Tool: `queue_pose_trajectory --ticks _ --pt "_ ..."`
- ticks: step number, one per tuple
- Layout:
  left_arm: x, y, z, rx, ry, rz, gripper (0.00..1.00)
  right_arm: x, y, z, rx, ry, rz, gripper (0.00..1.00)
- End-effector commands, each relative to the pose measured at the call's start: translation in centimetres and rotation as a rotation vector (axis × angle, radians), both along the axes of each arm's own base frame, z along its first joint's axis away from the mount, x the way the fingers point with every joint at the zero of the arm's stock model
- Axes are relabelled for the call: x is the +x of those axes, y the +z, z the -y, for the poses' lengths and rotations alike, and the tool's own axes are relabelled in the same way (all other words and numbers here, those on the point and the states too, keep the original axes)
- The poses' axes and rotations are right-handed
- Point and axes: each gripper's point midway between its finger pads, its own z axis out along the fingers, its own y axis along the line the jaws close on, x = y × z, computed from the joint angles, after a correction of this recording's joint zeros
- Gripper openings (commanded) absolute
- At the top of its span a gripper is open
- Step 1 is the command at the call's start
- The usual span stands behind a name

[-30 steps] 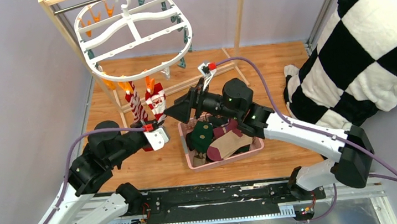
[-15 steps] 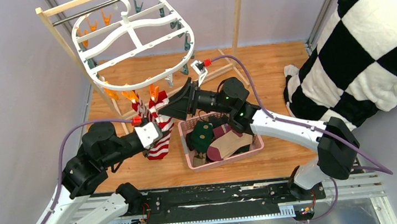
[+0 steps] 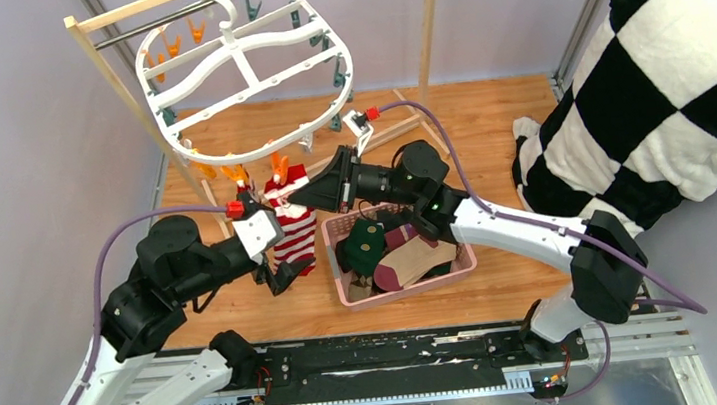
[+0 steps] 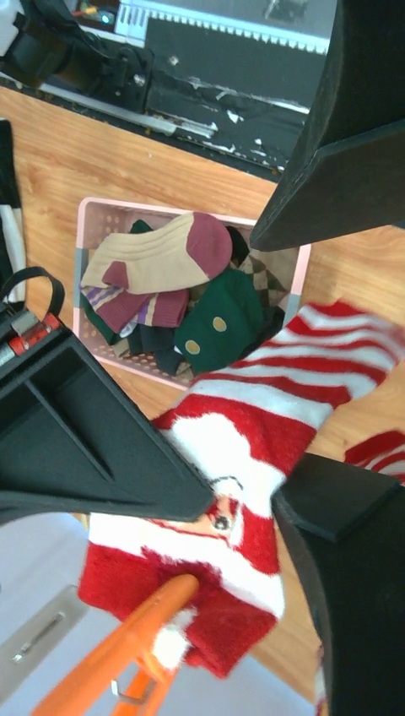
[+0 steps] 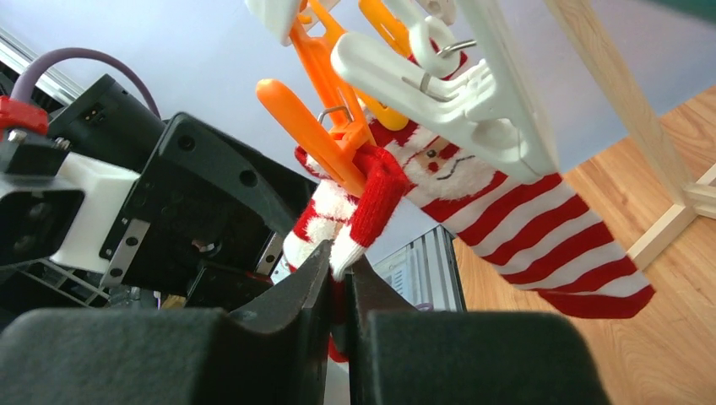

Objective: Remove the socks clipped to the hanger
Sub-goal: Remove the sock from the hanger.

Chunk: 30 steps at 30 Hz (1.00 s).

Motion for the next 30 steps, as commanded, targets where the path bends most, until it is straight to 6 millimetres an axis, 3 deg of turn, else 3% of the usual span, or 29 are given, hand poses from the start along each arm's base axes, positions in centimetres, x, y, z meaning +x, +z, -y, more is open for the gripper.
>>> queue_pose_trajectory --ticks 1,6,11,16,20,30 --pt "0.2 0.8 -0.8 -0.028 0.053 -0.050 0.98 -0.7 1.8 1.6 0.030 -0.012 0.046 0.13" --pt "0.8 1.6 -1.1 -0.086 0.066 -0.138 1.00 -1.4 1.6 2.4 0.024 -0.011 0.046 0.12" --pt "1.8 2.2 -0.8 -0.198 -0.058 -0.340 0.97 -1.8 1.5 3.0 0.012 -0.022 0.048 0.13" --pt "0.7 2.8 0.0 -0.214 -0.184 -0.346 0.99 -1.8 1.7 2.7 -0.004 -0.023 0.055 0.14" --pt "-0.1 2.1 0.2 -0.221 -0.219 -0.373 0.98 -1.5 1.9 2.1 -0.019 -0.025 0.068 0.13" --pt "0.5 -1.5 -0.6 -0.198 -0.106 -0.440 0.66 -2.8 1.7 1.6 -0.029 -0.003 0.079 0.15"
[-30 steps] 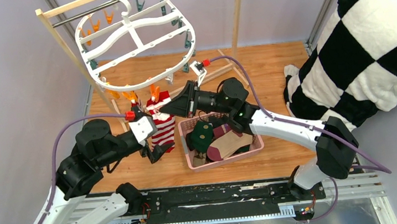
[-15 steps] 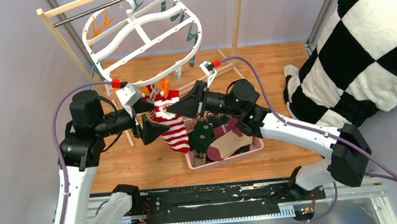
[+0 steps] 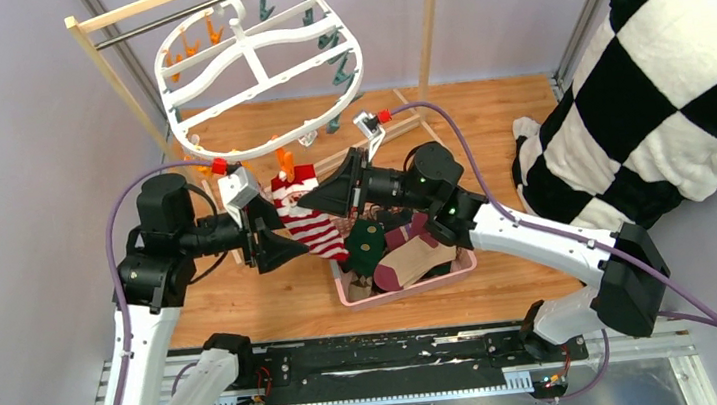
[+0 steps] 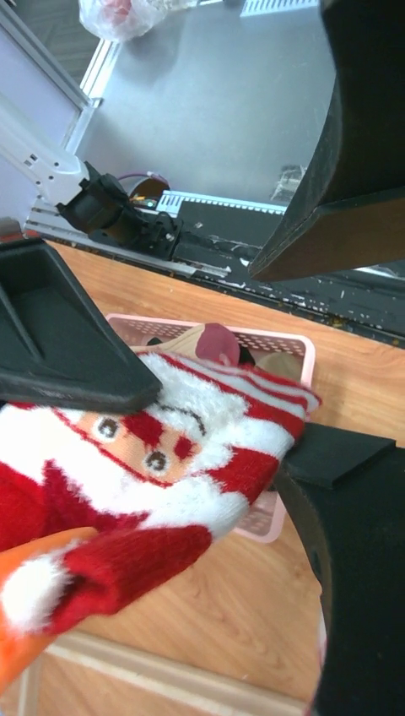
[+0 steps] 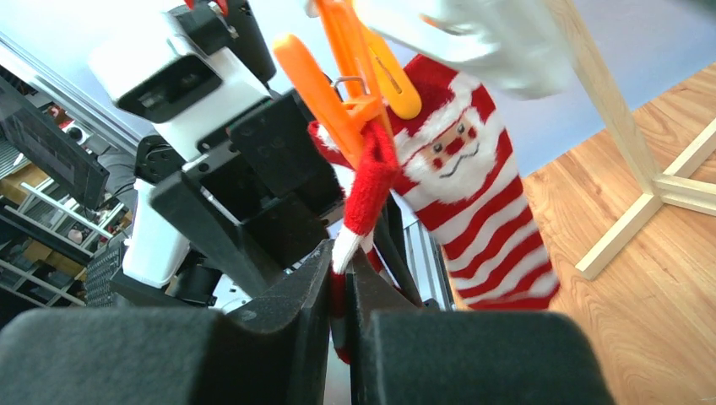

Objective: Remove the socks clipped to the hanger
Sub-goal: Remove the sock from the hanger.

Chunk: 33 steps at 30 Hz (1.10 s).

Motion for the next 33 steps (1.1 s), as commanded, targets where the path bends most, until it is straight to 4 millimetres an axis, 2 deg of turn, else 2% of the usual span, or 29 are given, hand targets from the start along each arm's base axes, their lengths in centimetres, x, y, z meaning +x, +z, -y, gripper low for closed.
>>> queue_pose_trajectory --ticks 1,6,12,16,20,25,28,33 --pt "0.0 -1.5 -0.4 0.007 0.042 -0.050 0.63 -1.6 0.8 -0.3 0.008 0.040 0.040 0.15" --pt "0.4 -1.0 -0.3 -0.041 0.087 -0.044 0.58 -2.7 1.0 -0.5 0.011 0.067 0.047 0.15" --pt "-1.3 -1.5 0.2 -0.092 0.030 -0.094 0.53 -3.6 1.2 -0.5 0.014 0.084 0.051 0.16" --pt "-1.9 -1.7 0.3 -0.103 0.014 -0.106 0.35 -3.9 0.9 -0.7 0.010 0.098 0.048 0.21" --pt "-2.2 -1.6 0.4 -0.112 0.003 -0.112 0.00 -3.9 0.8 -0.6 0.017 0.092 0.049 0.35" --pt "-2.9 -0.8 0.5 -0.139 -0.018 -0.129 0.00 -3.1 1.1 -0.5 0.050 0.060 0.078 0.60" --pt "-3.5 -0.2 0.6 -0.155 -0.040 -0.127 0.00 -2.1 1.8 -0.1 0.108 0.029 0.104 0.72" --pt "-4.6 0.6 0.8 -0.179 -0.094 -0.141 0.00 -0.7 2.1 -1.0 0.183 0.066 0.085 0.80"
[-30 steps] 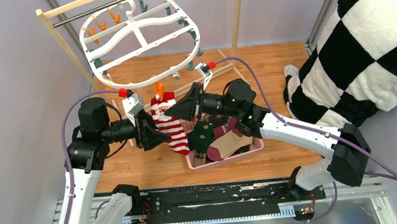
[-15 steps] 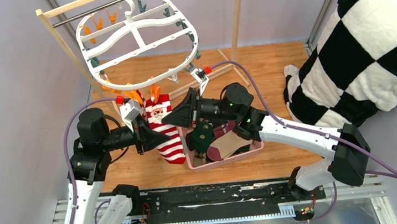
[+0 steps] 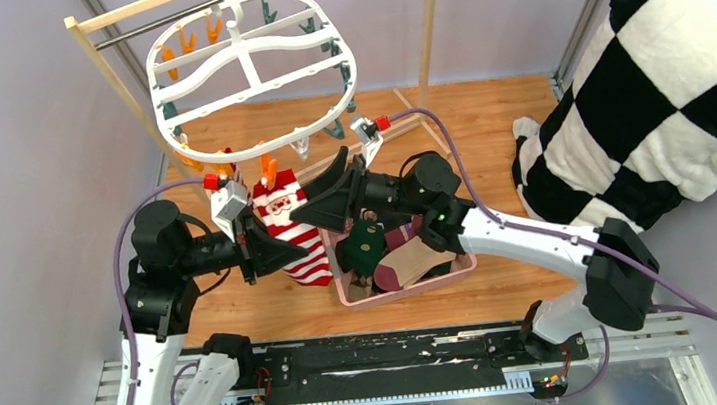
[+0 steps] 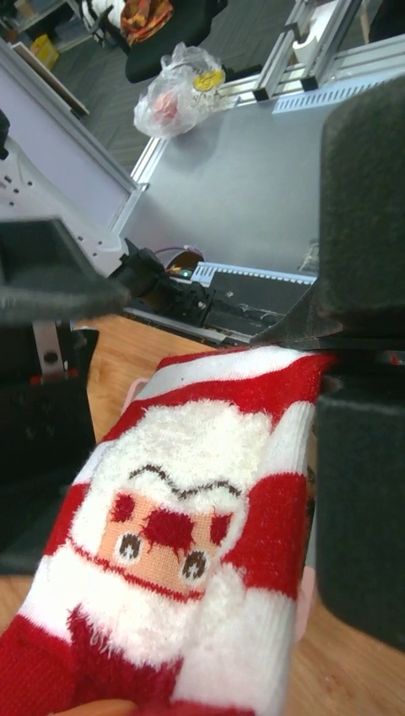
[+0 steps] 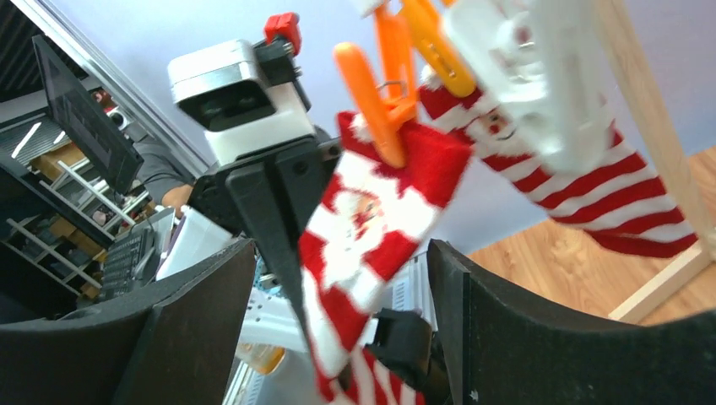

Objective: Remove the socks clipped to the hanger
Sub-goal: Remove the sock from the hanger.

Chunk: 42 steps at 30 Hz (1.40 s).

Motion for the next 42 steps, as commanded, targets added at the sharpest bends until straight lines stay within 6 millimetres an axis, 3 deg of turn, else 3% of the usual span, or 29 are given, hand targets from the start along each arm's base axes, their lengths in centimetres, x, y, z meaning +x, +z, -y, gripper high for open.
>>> queue_pose_trajectory --ticks 1,6,14,32,42 --pt "-1.9 1.3 0.2 -0.041 -0.084 -0.007 0.00 1.0 1.5 -0.5 0.132 0.045 0.021 0.81" --pt "-2.7 1.7 0.2 -0.049 -0.111 -0.013 0.00 1.2 2.0 -1.1 0.247 0.093 0.009 0.84" --pt "-2.9 1.8 0.2 -0.049 -0.119 -0.018 0.00 0.5 5.0 -0.1 0.409 0.147 0.037 0.85" --pt "-3.4 2.5 0.3 -0.056 -0.139 -0.024 0.00 2.2 7.2 -1.8 0.515 0.169 0.008 0.73" --pt "-3.7 2.7 0.2 -0.058 -0.148 -0.028 0.00 2.8 8.0 -2.1 0.545 0.163 -0.013 0.57"
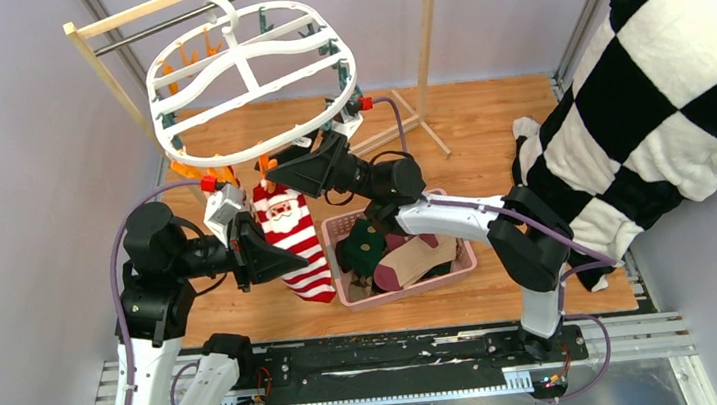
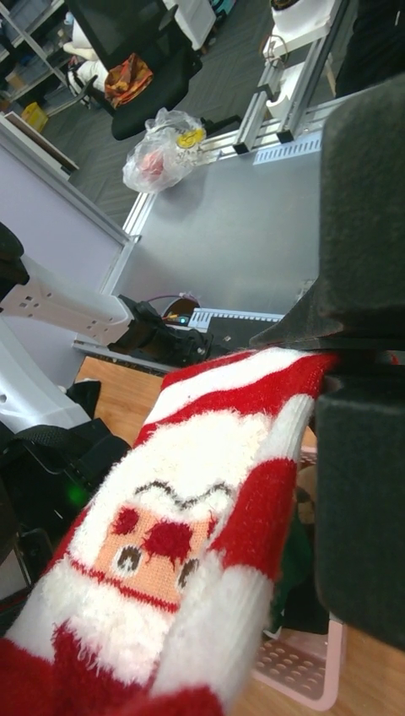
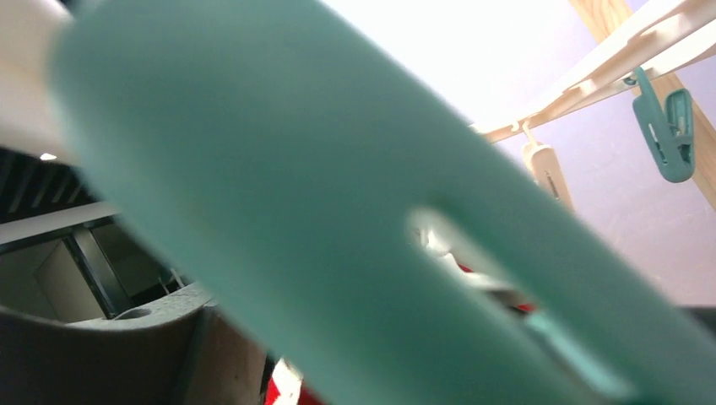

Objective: Remove the socks clipped to the hanger
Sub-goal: Remove the sock from the hanger.

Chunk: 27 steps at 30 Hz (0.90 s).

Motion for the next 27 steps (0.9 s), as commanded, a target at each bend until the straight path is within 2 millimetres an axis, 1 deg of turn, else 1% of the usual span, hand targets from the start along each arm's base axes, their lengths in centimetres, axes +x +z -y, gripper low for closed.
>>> queue_pose_trajectory --ticks 1,4,10,15,18,21,22,27 --pt "-0.92 0.71 -0.08 -0.007 -0.028 -0.003 0.00 -0.40 2.21 1.17 0.093 -0.004 0.034 0.55" --pt "-0.82 0.55 -0.08 -0.004 -0.024 -0.007 0.00 -0.35 2.40 1.24 0.100 -0.001 0.021 0.49" --pt "-0.79 0.28 -0.10 0.002 -0.023 -0.013 0.00 -0.24 2.76 1.18 0.110 0.013 0.008 0.43" --pt "-0.71 0.28 -0.10 0.003 -0.021 -0.012 0.00 -0.27 2.70 1.11 0.108 0.017 0.007 0.31" --pt "-0.65 0.26 -0.10 0.004 -0.020 -0.014 0.00 -0.22 2.62 1.05 0.105 0.019 0.005 0.19" --pt "-0.62 0.24 -0.11 0.006 -0.018 -0.013 0.00 -0.11 2.48 0.98 0.100 0.012 0.003 0.01" --pt "-0.64 0.25 -0.11 0.006 -0.019 -0.014 0.00 -0.01 2.46 0.97 0.098 0.007 0.002 0.00" --pt "-0.80 -0.17 -0.19 0.019 -0.021 -0.014 0.00 0.19 2.27 1.04 0.086 -0.013 -0.003 0.00"
